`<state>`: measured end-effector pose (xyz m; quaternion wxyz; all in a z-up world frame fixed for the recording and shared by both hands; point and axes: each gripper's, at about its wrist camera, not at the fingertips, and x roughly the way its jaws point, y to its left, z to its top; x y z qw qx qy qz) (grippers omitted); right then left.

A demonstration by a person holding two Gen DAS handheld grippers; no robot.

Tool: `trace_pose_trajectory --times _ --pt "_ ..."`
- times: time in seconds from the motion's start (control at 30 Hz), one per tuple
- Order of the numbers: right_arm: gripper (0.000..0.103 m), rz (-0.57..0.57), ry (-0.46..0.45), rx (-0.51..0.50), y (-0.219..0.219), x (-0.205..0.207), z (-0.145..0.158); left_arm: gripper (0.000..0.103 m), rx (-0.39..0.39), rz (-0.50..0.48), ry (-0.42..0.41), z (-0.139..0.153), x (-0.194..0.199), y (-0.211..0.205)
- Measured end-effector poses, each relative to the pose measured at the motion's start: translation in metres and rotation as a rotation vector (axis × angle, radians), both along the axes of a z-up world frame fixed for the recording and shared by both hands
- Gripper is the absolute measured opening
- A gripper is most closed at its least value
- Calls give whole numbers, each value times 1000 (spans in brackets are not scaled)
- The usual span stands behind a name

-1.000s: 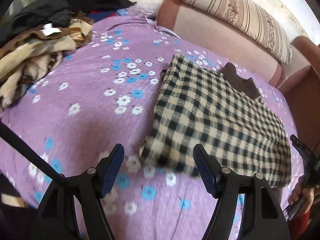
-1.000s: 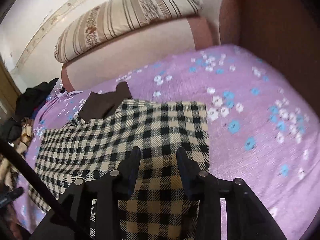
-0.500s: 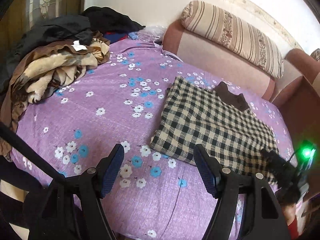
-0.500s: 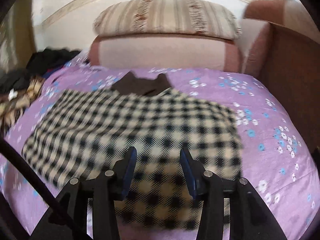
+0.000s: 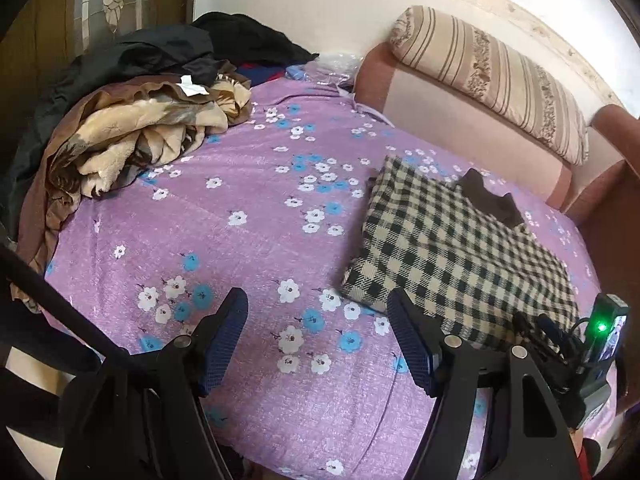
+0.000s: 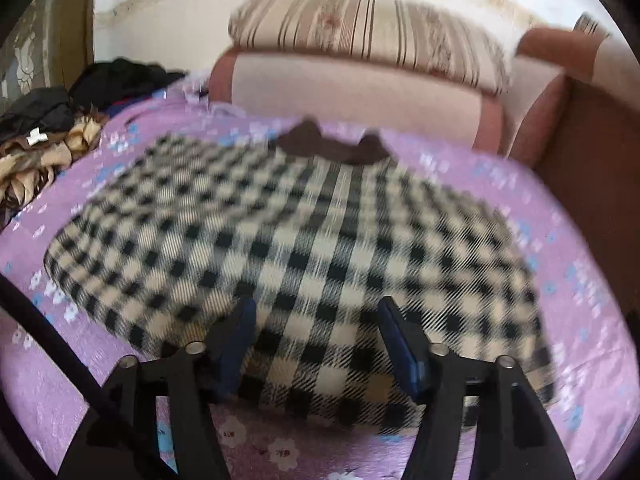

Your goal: Fold large clothes

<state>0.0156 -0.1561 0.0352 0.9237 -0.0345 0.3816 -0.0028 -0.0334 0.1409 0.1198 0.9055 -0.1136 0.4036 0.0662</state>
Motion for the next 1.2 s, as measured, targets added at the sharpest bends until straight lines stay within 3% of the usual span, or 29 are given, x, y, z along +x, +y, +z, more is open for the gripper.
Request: trace_pose_trajectory --times 0.17,0.27,0.43,0.63,0.9,1.2 --pt "55 -27 -3 53 -22 13 4 71 16 -25 30 -10 11 -12" --pt "55 -104 25 41 -47 20 0 71 14 -25 37 -13 16 -14" --pt "54 -187 26 142 -91 18 4 71 -5 -24 57 -20 24 -14" --pt "56 -203 -46 101 -87 9 19 71 -8 -30 73 -27 29 -16" --pt "59 -154 -57 25 -66 13 15 71 -21 -17 86 -32 32 -10" --pt "59 -149 -44 28 -64 16 10 71 -21 -24 99 -37 34 -13"
